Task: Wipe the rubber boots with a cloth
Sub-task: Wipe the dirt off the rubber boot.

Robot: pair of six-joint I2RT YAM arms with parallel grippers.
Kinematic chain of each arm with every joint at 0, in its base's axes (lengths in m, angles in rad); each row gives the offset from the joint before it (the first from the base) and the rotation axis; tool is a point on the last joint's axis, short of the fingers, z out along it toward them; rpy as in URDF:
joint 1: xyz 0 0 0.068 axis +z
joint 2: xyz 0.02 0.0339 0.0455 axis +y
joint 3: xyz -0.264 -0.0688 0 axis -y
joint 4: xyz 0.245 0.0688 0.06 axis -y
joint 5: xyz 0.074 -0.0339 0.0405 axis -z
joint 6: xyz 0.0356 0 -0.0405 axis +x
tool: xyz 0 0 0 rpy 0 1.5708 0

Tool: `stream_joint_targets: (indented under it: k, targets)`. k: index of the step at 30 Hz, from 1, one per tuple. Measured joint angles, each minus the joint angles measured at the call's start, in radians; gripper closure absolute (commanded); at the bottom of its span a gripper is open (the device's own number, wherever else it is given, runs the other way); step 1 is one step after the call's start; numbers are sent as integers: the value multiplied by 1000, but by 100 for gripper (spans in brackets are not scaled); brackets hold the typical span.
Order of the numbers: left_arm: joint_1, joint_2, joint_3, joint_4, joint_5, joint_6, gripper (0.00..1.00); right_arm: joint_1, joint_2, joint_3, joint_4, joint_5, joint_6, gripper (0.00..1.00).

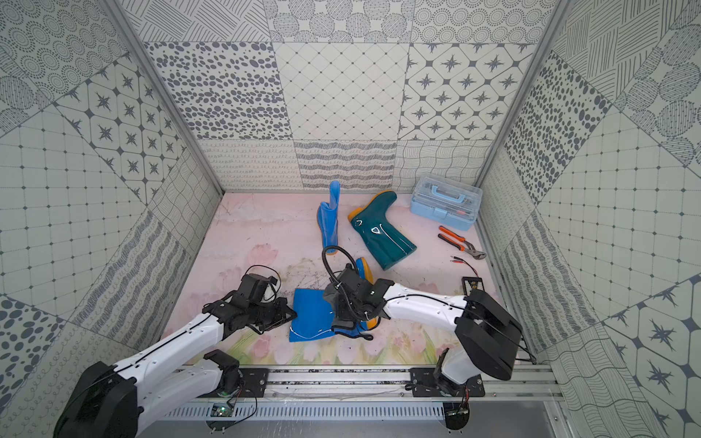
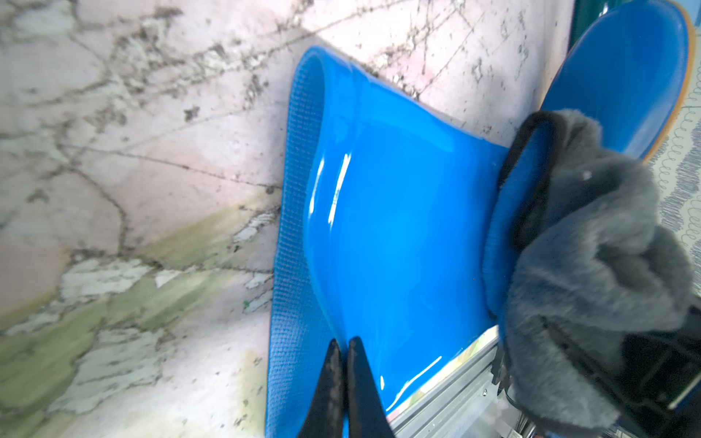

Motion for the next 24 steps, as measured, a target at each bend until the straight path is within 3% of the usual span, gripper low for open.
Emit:
stream_joint_targets:
  k: [4, 10, 14, 18, 24]
  targets:
    - [0, 8, 3, -1, 3, 0, 100, 28, 8, 45, -34, 26, -8, 96]
    - [0, -10, 21, -19, 3, 1, 100, 188, 301, 296, 85, -76, -19, 96]
    - [0, -37, 23, -76, -8, 8, 100, 240, 400, 328, 148, -141, -19, 96]
    - [0, -48, 24, -91, -10, 14, 100, 204, 315, 213, 166, -154, -18, 98]
    - [0, -39, 24, -84, -11, 19, 100, 23, -28, -68, 38, -96, -4, 98]
